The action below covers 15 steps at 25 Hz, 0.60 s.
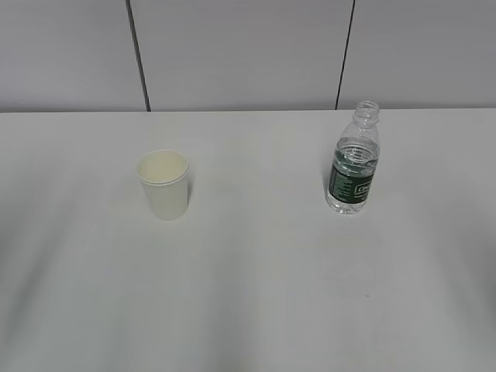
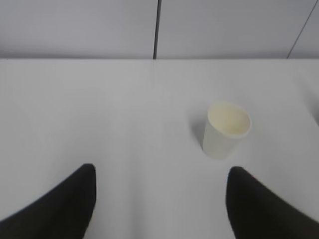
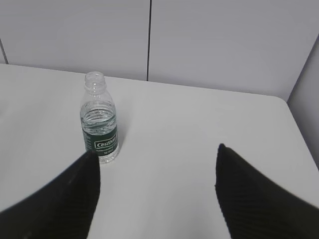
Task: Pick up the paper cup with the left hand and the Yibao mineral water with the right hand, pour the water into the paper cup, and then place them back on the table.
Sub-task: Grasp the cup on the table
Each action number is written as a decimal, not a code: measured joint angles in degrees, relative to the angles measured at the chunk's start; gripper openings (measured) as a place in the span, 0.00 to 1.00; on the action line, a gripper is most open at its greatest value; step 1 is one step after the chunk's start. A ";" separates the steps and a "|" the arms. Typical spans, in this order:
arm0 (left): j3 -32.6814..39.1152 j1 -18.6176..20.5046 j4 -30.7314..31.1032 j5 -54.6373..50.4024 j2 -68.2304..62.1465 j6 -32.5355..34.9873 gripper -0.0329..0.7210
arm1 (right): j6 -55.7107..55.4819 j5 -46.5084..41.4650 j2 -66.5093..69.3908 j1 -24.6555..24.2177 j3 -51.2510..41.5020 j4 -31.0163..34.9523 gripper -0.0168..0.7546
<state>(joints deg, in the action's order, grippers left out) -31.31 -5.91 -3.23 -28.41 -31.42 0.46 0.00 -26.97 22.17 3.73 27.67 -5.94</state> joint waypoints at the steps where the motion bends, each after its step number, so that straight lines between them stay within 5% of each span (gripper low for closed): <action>1: 0.00 0.00 0.00 2.11 -0.62 0.40 0.70 | 0.00 1.40 0.72 0.00 -0.25 0.00 0.71; 15: 10.06 0.00 -4.34 29.42 -9.81 1.35 0.66 | -0.41 32.19 11.51 0.00 -13.97 0.78 0.71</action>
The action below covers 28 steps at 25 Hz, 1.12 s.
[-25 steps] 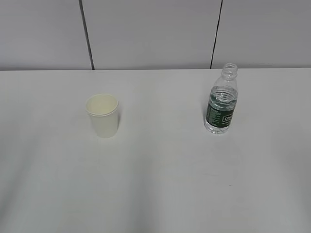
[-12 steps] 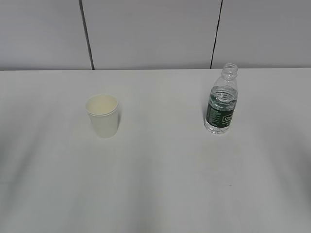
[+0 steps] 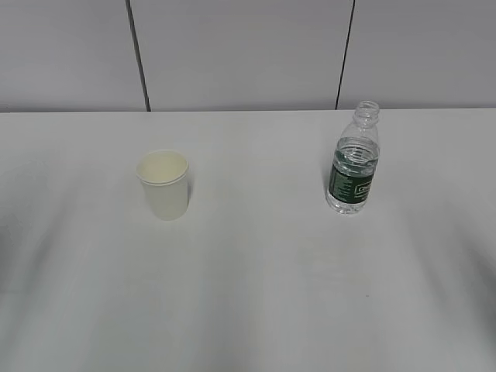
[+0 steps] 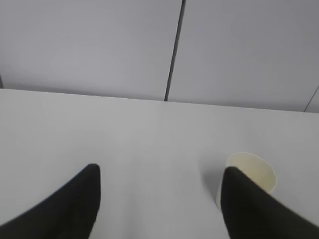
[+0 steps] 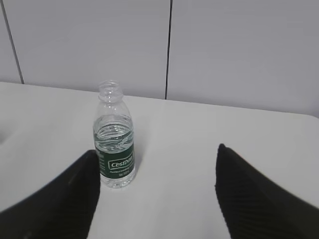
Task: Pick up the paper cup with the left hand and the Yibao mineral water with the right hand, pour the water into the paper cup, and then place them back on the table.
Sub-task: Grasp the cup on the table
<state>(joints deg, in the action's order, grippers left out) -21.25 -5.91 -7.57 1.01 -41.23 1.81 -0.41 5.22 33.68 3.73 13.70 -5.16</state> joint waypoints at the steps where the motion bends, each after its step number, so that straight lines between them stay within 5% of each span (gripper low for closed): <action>1: 0.55 -0.28 -0.71 1.23 -0.54 0.00 0.66 | 0.00 3.21 1.13 0.00 -1.44 0.96 0.71; 13: 1.28 -12.68 1.31 11.72 -14.39 0.00 0.64 | -0.11 23.59 20.28 0.00 -3.55 4.63 0.71; 28: 5.49 -13.16 5.53 38.23 -29.64 -1.81 0.64 | -0.55 58.80 53.67 0.00 -3.88 4.84 0.71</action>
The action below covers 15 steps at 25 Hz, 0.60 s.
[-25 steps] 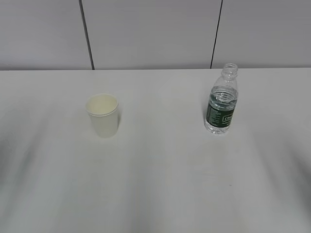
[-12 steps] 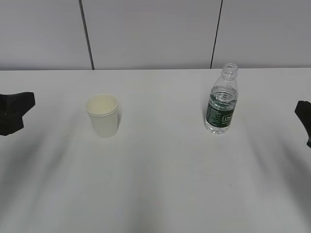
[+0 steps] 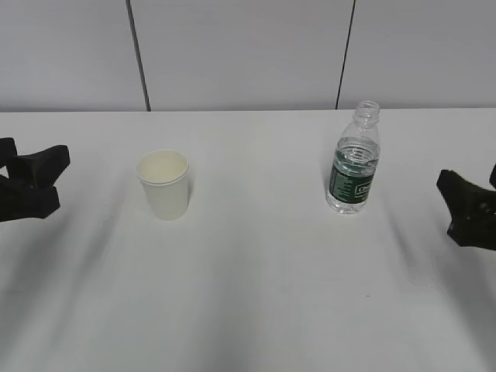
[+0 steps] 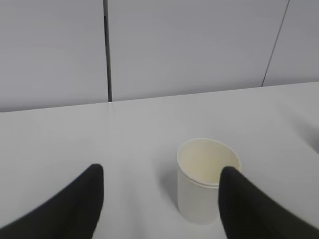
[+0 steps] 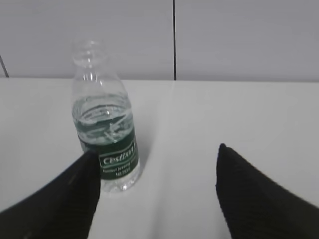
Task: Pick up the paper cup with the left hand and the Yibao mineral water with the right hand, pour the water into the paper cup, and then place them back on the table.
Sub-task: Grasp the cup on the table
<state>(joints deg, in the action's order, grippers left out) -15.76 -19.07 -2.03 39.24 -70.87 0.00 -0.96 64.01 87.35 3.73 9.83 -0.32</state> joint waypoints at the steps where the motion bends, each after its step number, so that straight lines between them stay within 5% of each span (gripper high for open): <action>1: 0.58 0.00 1.34 1.53 -0.89 -0.97 0.64 | -0.10 0.43 1.56 0.00 0.00 0.00 0.71; 15: 0.95 0.00 9.80 25.47 -29.67 -2.42 0.63 | 0.01 1.29 10.74 0.00 0.00 -0.12 0.71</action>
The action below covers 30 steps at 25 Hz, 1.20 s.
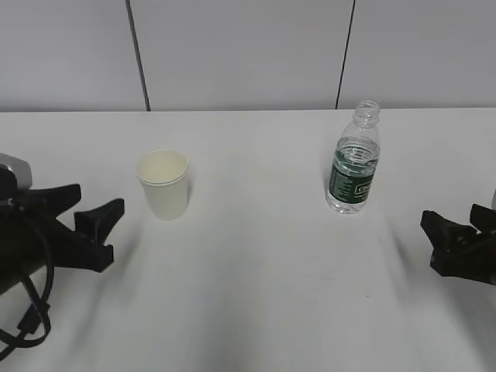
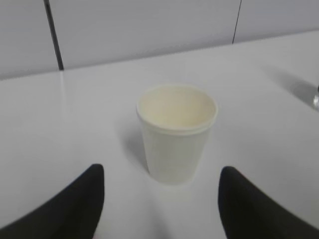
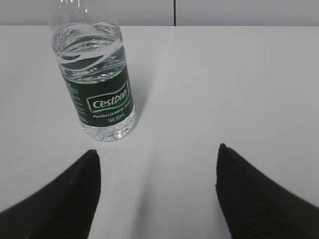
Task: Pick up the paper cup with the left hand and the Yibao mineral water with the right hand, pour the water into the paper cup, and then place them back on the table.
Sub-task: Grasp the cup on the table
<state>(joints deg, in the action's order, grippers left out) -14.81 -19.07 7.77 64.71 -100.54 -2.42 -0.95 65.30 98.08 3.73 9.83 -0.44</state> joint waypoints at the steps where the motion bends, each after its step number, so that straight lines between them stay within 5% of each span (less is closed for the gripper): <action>1: 0.00 0.00 0.00 0.00 0.00 0.00 0.63 | 0.00 0.00 0.00 0.00 0.00 0.00 0.71; 20: -2.08 0.00 5.98 0.55 -6.22 -0.06 0.63 | 0.00 0.00 0.00 0.00 0.00 -2.49 0.71; 30: -11.15 0.00 5.50 0.59 -13.94 -0.69 0.87 | 0.00 0.08 0.00 0.00 0.00 -4.93 0.71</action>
<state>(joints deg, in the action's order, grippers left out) -25.96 -19.07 13.27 65.30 -114.48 -3.11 -0.95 65.38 98.08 3.73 9.83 -5.36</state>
